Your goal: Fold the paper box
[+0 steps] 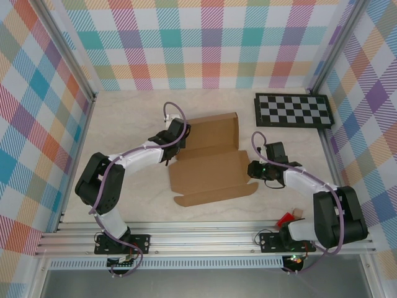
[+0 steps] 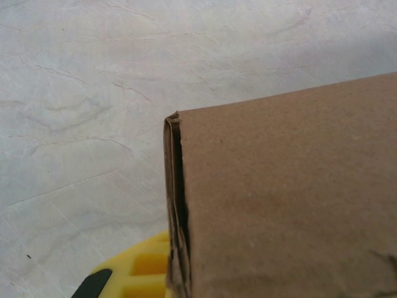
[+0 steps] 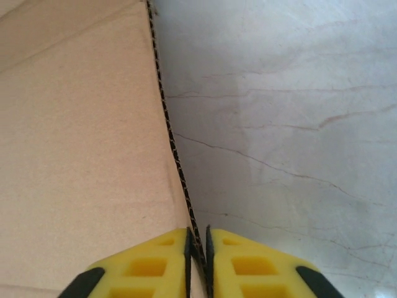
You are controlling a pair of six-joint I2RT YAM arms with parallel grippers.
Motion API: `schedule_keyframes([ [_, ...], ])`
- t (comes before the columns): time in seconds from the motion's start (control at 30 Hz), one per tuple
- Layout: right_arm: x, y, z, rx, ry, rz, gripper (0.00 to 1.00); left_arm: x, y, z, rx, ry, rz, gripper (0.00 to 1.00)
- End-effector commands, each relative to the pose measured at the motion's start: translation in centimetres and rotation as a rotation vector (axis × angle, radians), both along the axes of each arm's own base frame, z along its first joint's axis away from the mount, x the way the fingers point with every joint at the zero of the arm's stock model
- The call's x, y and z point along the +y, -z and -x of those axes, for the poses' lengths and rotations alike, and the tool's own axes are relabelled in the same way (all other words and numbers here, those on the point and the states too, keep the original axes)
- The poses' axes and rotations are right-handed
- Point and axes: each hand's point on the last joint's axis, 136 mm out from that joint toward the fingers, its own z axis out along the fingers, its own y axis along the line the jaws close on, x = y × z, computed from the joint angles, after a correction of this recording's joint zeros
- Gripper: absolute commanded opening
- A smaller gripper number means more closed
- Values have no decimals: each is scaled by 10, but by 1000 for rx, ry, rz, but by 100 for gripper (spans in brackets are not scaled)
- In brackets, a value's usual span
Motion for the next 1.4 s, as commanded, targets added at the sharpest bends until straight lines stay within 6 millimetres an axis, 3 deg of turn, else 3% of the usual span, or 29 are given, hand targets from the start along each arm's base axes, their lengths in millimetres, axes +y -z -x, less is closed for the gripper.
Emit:
schedule_keyframes([
  [0.0, 6, -27, -13, -103, -17, -32, 7, 7, 9, 10, 56, 9, -26, 0],
  [0.17, 3, -51, -18, -161, -56, 17, 0, 3, 4, 7, 45, 15, -7, 2],
  [0.3, -6, -71, -23, -200, -82, 107, 0, -2, -4, 7, 29, 36, 22, 26],
  [0.4, -10, -88, -28, -239, -107, 157, 0, -5, -11, 10, 27, 59, 51, 58],
  [0.47, -11, -98, -32, -256, -141, 195, 0, -6, -20, 16, 21, 74, 75, 68],
  [0.6, -13, -113, -43, -252, -198, 261, 0, -5, -44, 30, 18, 109, 121, 78],
  [0.73, -13, -125, -53, -261, -270, 327, 0, 5, -69, 54, 6, 135, 151, 84],
  [0.9, -14, -154, -64, -331, -471, 471, 0, 6, -127, 73, -106, 315, 93, 83],
  [1.13, -1, -244, -80, -546, -799, 639, 0, -2, -198, 79, -276, 551, 70, 82],
  [1.3, 13, -306, -86, -777, -986, 849, 1, -28, -248, 101, -459, 803, 48, 81],
  [1.37, 22, -319, -86, -819, -1055, 935, 2, -40, -266, 111, -531, 911, 42, 80],
])
